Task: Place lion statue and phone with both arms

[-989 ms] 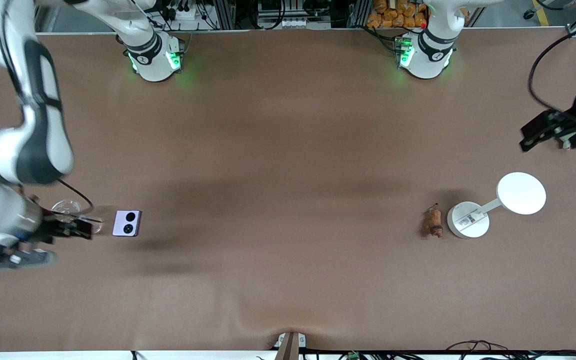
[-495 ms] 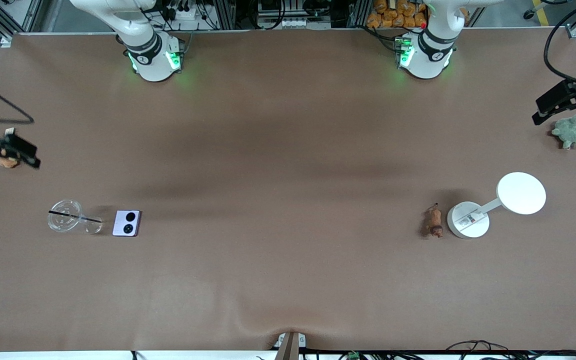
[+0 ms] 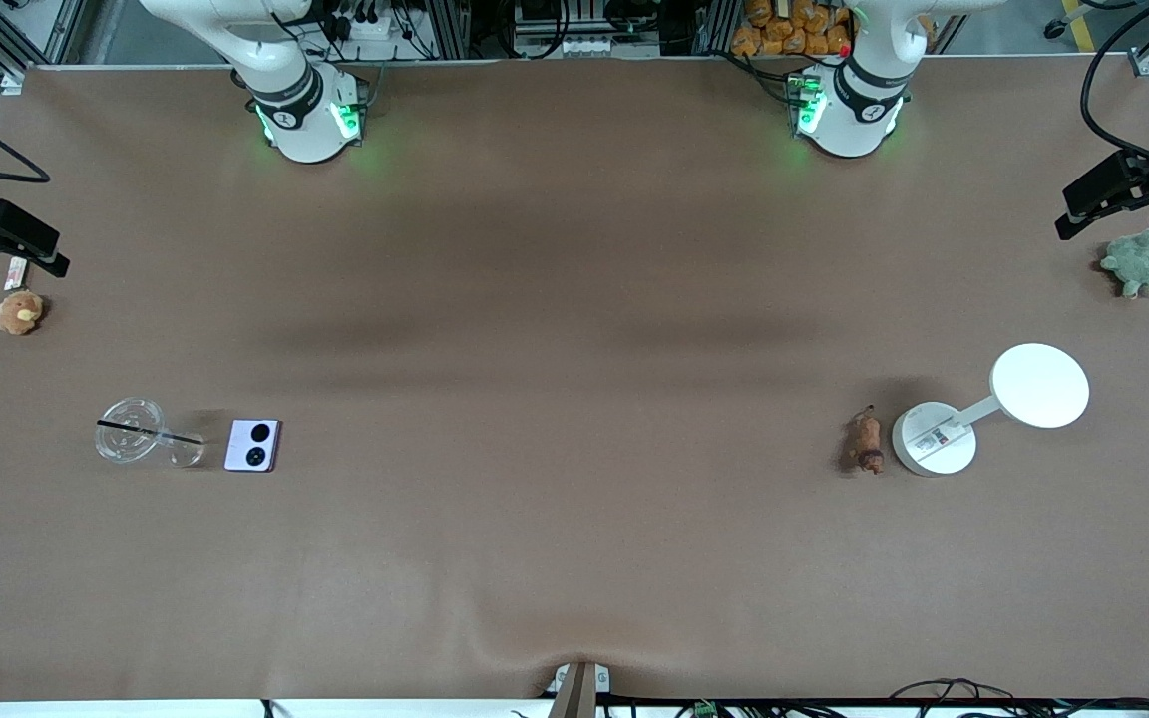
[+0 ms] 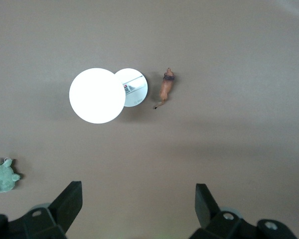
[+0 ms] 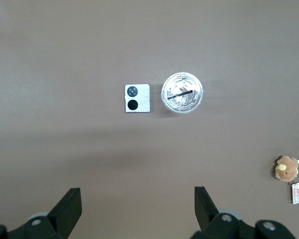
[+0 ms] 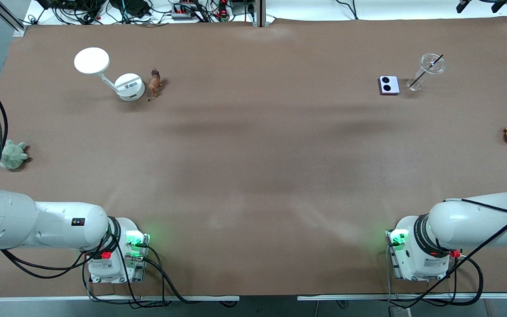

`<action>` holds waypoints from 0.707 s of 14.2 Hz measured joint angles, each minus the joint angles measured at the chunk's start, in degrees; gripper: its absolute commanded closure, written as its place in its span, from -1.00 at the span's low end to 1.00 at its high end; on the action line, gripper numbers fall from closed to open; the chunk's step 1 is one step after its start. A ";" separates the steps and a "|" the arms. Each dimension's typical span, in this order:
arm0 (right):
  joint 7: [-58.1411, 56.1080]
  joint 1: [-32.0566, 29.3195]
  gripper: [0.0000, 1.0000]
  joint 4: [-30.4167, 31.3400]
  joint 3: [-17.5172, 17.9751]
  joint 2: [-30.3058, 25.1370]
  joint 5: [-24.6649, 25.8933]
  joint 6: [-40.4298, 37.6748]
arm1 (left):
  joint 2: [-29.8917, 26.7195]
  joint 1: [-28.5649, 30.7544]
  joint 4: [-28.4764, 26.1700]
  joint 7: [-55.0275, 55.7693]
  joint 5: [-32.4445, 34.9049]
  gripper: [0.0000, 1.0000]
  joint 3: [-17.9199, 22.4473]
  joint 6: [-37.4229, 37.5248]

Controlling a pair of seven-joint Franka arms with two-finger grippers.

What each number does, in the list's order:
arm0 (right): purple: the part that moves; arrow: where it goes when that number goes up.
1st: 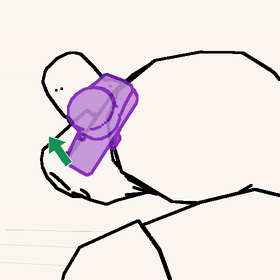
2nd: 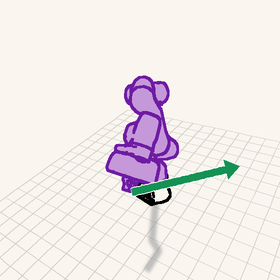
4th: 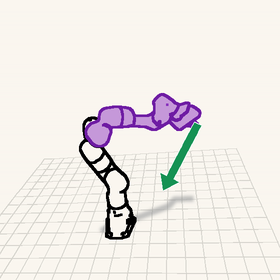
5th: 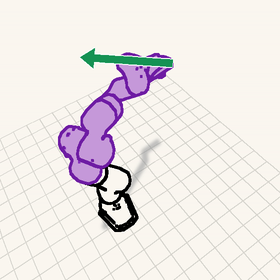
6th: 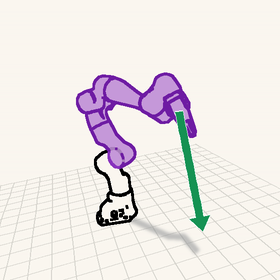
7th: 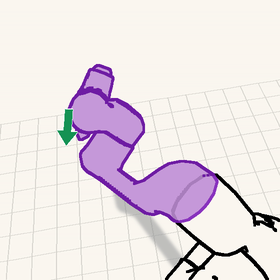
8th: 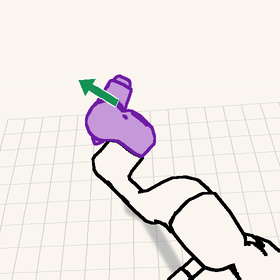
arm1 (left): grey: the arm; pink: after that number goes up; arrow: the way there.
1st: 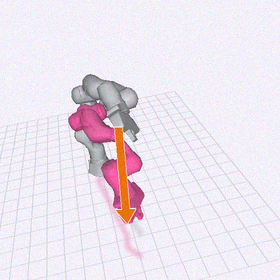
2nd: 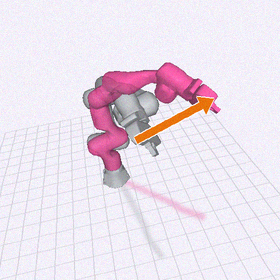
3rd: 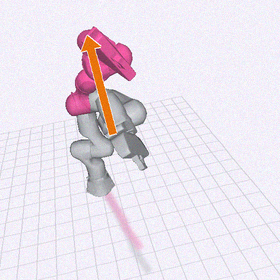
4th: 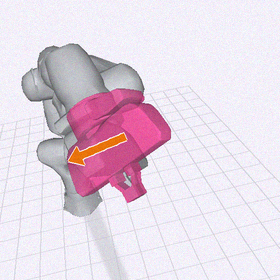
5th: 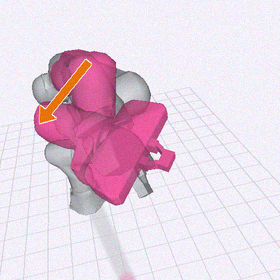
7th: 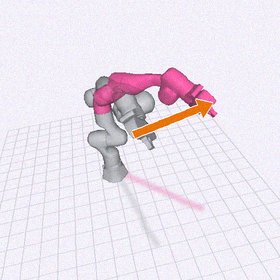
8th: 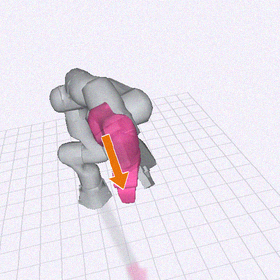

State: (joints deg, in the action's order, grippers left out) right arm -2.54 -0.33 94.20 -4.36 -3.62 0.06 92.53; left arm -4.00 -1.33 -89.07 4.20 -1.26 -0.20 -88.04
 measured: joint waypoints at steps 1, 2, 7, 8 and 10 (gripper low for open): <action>0.13 0.00 -1.00 0.00 0.11 -0.03 -0.01 -0.31 | 0.00 0.00 -0.05 0.00 0.00 -1.00 0.00 0.00; 0.37 0.01 -1.00 0.00 0.27 -0.03 -0.02 -0.49 | 0.00 0.00 -0.06 0.00 0.00 -1.00 0.00 0.00; 2.48 0.01 -1.00 -0.02 0.53 -0.04 -0.02 -2.73 | 0.01 -0.09 -0.68 0.00 0.00 -1.00 0.00 0.12; 3.05 0.01 -1.00 -0.07 0.54 -0.04 -0.02 -3.32 | 0.01 -0.16 -0.75 0.00 0.00 -1.00 -0.05 0.13; 4.09 0.01 -1.00 -0.41 0.61 -0.05 -0.03 -4.42 | 0.01 -0.23 -0.92 0.00 0.00 -1.00 -0.83 0.26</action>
State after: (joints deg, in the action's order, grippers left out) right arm 1.55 -0.32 93.79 -3.75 -3.66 0.04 88.11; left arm -3.99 -1.56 -89.99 4.20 -1.26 -1.03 -87.78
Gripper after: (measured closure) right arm 0.000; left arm 0.000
